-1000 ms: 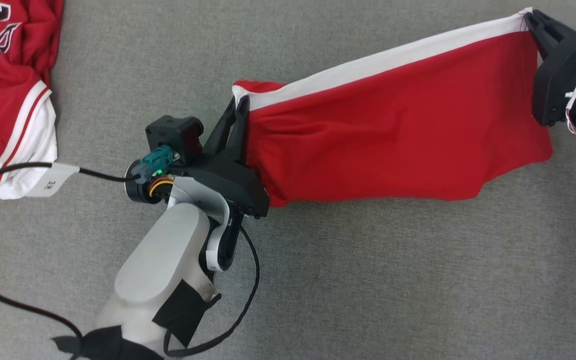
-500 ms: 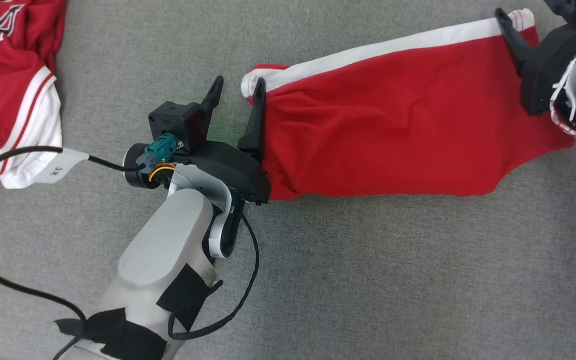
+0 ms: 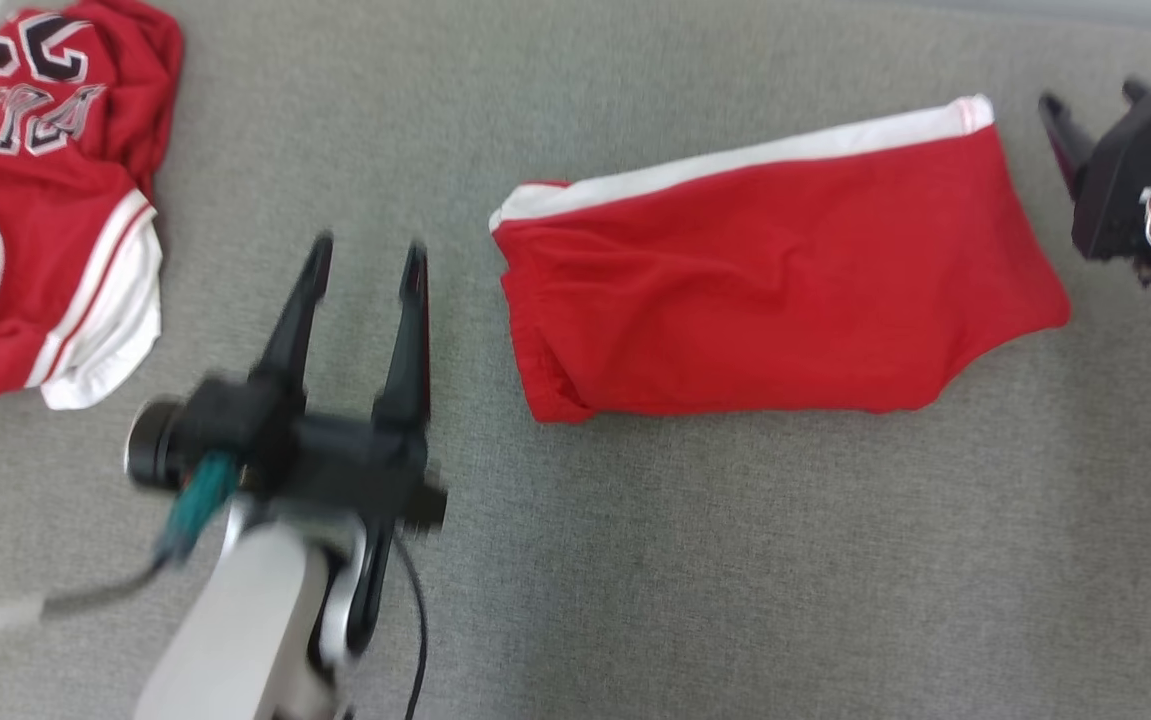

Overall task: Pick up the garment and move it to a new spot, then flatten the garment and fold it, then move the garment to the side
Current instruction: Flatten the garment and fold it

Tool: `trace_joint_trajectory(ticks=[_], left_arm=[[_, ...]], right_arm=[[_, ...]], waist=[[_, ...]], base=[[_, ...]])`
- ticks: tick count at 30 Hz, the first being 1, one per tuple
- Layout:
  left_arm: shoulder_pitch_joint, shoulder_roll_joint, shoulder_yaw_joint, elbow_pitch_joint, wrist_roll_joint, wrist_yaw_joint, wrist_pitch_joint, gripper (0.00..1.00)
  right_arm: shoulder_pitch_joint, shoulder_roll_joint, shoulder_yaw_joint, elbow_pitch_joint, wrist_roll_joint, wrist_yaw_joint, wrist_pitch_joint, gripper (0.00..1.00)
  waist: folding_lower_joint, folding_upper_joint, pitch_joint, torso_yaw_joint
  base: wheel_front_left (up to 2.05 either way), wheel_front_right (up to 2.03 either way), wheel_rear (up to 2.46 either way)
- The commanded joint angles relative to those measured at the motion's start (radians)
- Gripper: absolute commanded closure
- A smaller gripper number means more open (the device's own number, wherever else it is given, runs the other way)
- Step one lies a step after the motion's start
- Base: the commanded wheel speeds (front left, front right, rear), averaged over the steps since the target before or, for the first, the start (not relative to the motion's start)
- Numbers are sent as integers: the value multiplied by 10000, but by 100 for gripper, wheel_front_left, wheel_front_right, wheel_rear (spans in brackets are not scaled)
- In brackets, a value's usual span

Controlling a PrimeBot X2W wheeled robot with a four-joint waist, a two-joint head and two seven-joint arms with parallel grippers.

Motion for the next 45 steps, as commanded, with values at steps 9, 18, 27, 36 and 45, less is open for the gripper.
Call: trace_joint_trajectory(ticks=[9,18,27,36,45], left_arm=[[3551,40,889,-2126,992,-520,-31,0],[4813,-517,1258,-2234,1601,-686,-34,0],[4760,-943,1447,-2133,2006,-980,-33,0],[5020,-1109,1765,-1979,2119,-1213,-34,0],[5100,-1171,1804,-1849,2203,-1363,-33,0]], right_arm=[[1169,469,-966,758,647,-26,1238,0],[1526,566,-1323,1100,320,-26,2423,0],[1374,814,-1870,1911,-338,-26,3024,0],[1783,1493,-1752,1798,-389,34,4217,63],[1911,747,-2281,1405,-1034,-35,3532,100]], waist=[[1,0,-1104,317],[1,0,-939,711],[1,0,-502,1161],[1,0,-653,1152],[1,0,-767,1079]], base=[[0,0,0],[0,0,0],[0,0,0],[0,0,0],[0,0,0]])
